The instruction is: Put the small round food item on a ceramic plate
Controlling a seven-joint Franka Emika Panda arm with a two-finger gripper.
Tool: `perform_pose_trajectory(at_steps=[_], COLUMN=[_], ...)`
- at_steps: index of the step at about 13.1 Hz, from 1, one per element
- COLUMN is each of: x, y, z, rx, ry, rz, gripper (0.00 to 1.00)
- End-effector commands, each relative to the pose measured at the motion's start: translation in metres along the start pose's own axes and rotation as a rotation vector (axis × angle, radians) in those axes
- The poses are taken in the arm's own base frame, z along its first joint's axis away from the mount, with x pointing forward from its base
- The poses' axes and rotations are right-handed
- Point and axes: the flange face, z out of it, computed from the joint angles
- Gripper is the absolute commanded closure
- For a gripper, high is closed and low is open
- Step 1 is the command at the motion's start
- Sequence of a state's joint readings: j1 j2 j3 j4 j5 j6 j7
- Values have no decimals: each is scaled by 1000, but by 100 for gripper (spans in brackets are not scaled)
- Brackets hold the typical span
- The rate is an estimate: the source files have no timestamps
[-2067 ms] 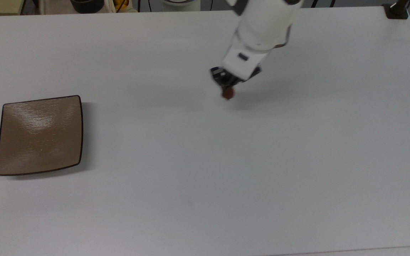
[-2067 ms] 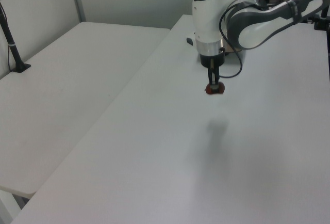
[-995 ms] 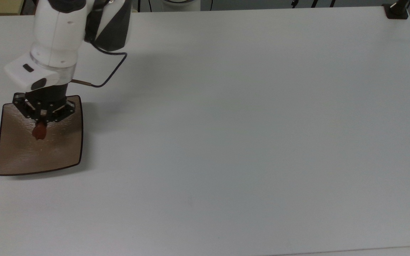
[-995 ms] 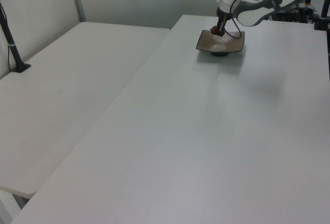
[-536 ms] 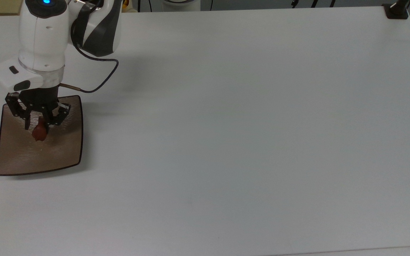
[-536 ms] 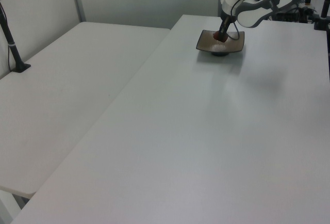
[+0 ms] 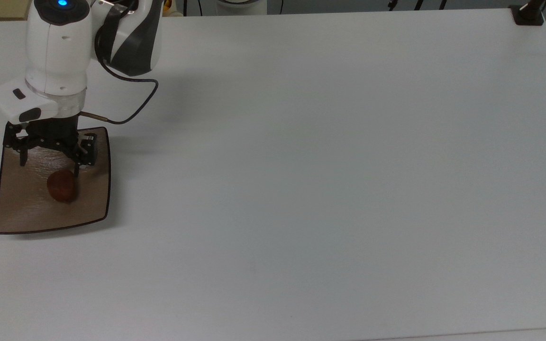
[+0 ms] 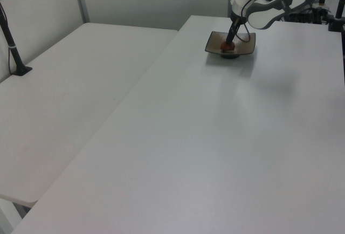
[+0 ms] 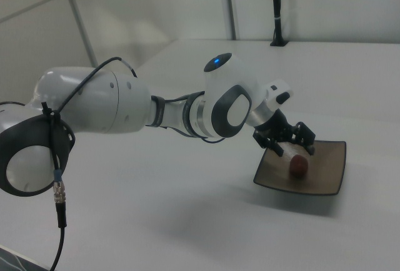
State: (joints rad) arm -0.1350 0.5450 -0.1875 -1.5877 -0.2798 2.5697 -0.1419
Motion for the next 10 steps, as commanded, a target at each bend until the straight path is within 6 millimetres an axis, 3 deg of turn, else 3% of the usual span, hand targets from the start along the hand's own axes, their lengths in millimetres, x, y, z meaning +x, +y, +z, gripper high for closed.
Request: perform_pose_trajectory(at_steps=[1,5,8,10], x=[0,-1,-6,-9], y=[-3,0,4,-8], z=[0,-12,-64,-86], rx=[1,26,122,154], ry=[8,-42,-186,-267], rz=[4,46,119,98], gripper=[0,0,0,0])
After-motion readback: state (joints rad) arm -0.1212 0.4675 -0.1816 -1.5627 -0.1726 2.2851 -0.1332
